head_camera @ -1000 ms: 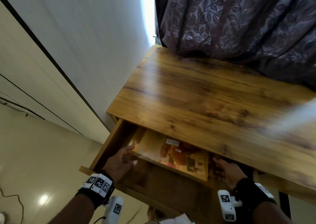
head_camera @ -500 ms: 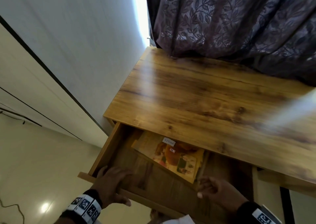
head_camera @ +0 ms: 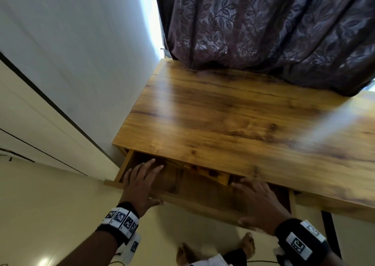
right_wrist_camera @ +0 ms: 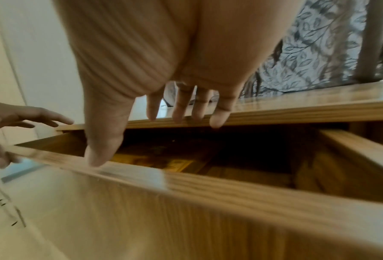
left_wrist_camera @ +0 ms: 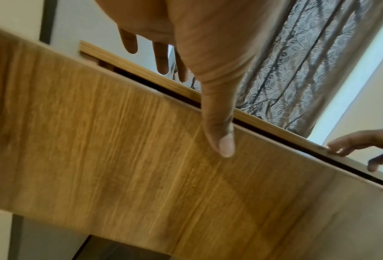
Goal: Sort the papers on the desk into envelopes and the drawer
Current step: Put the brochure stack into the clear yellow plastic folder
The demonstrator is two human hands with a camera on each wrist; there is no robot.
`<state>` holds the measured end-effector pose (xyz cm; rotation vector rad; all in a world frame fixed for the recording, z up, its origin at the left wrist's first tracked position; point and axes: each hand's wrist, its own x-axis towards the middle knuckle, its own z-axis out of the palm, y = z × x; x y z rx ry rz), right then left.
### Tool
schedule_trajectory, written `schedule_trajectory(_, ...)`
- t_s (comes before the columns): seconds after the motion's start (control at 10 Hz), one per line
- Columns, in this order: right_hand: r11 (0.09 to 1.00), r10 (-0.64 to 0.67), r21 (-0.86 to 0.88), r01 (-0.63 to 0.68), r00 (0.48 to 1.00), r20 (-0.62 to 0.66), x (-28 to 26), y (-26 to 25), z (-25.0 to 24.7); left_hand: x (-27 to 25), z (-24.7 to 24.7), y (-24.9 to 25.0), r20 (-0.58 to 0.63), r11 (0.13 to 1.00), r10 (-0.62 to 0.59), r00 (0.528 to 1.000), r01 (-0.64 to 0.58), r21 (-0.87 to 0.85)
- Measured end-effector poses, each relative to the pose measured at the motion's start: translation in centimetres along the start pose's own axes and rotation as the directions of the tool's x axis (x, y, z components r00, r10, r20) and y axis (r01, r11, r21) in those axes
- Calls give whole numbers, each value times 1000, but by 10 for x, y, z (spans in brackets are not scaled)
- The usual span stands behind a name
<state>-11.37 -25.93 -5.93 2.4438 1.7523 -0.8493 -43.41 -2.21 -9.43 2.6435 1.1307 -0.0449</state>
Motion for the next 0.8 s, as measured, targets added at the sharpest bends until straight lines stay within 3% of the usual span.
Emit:
schedule_trajectory(0.1, 997, 82, 14, -81, 976, -204, 4, 13, -16, 26, -4, 18, -45, 994, 64, 997, -60, 91)
schedule_trajectory(0.2, 980, 192, 103, -170, 945, -264, 15, 35, -22, 51, -5, 32, -51, 989, 100, 994, -94, 115)
schedule_trajectory(0.3, 961, 268, 122, -247, 939, -214, 26, 55, -20, 72, -8, 41, -42, 990, 73, 996, -67, 124)
schedule_trajectory(0.6, 967, 246, 134, -216, 925, -289, 36, 80, -35, 105, -20, 61, -84, 994, -43, 996, 51, 101)
schedule_trajectory(0.7, 965, 249, 156, -212, 927, -279, 39, 88, -43, 108, -22, 67, -47, 991, -41, 998, 46, 123)
schedule_trajectory(0.8, 950, 282, 220, -222, 913, -294, 47, 95, -58, 119, -40, 89, 72, 992, 60, 996, -67, 103)
